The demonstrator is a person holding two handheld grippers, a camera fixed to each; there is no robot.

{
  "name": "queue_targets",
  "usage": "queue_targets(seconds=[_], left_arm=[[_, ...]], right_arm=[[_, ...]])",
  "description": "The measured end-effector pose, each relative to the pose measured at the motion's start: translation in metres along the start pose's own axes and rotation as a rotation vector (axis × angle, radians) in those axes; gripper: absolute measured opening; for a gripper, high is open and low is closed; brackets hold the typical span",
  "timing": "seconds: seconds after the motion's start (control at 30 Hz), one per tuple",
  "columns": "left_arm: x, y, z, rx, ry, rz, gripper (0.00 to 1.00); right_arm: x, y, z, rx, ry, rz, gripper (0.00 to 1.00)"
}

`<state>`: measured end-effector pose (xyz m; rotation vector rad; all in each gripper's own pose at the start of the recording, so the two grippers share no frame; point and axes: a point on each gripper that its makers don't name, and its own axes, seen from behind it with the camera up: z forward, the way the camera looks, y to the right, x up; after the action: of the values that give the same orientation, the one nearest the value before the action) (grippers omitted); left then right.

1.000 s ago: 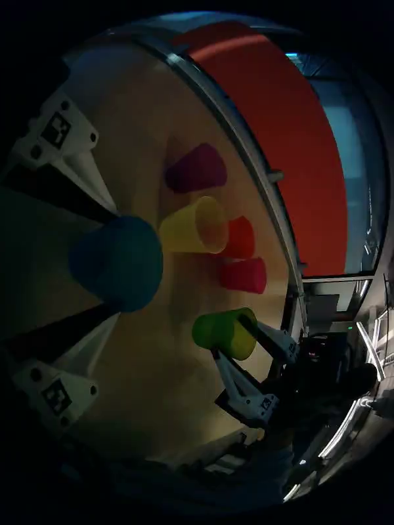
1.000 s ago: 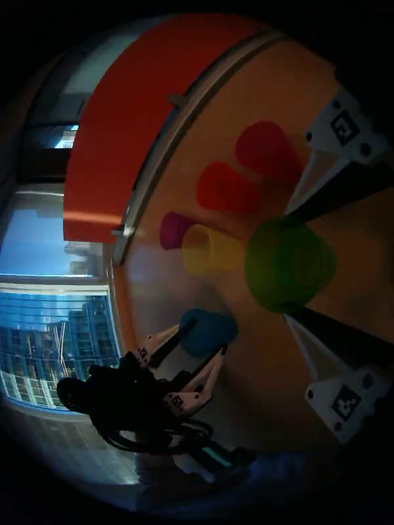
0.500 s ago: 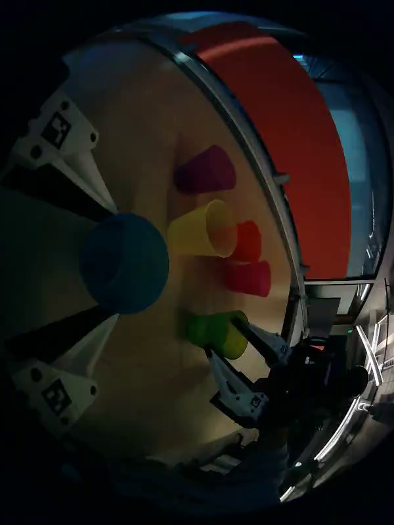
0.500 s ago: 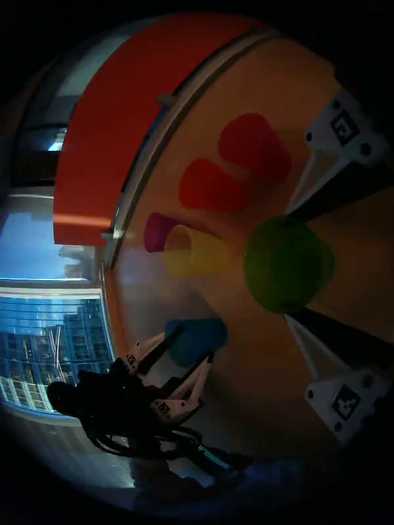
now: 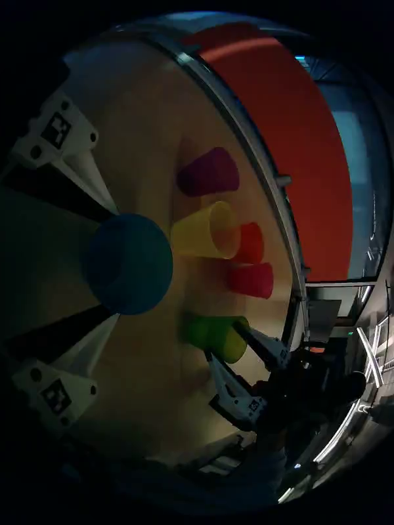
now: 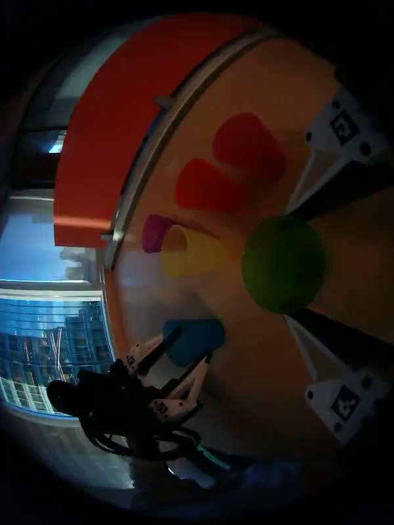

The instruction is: Pour water

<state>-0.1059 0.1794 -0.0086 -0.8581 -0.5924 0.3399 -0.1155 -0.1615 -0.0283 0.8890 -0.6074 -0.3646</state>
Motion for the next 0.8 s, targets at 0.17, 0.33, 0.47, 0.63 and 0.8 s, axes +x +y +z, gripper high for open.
queue_targets(seconds=[0.17, 0.33, 0.47, 0.63, 0.8], left_arm=[[-0.002, 0.000, -0.001, 0.005, -0.011, 0.000, 0.90], [-0.003, -0.004, -0.003, 0.019, -0.016, -0.004, 0.91], [-0.005, -0.005, -0.008, 0.024, -0.017, -0.014, 0.91], [-0.012, -0.007, -0.015, 0.040, -0.021, -0.021, 0.91], [-0.019, -0.008, -0.023, 0.054, -0.023, -0.032, 0.91]], right_arm=[[-0.002, 0.003, -0.002, -0.018, 0.000, 0.001, 0.99], [-0.006, 0.004, -0.006, -0.023, -0.008, 0.002, 1.00], [-0.010, 0.003, -0.010, -0.025, -0.014, 0.003, 1.00], [-0.020, 0.005, -0.021, -0.039, -0.020, 0.004, 1.00], [-0.027, 0.008, -0.033, -0.061, -0.018, 0.016, 1.00]])
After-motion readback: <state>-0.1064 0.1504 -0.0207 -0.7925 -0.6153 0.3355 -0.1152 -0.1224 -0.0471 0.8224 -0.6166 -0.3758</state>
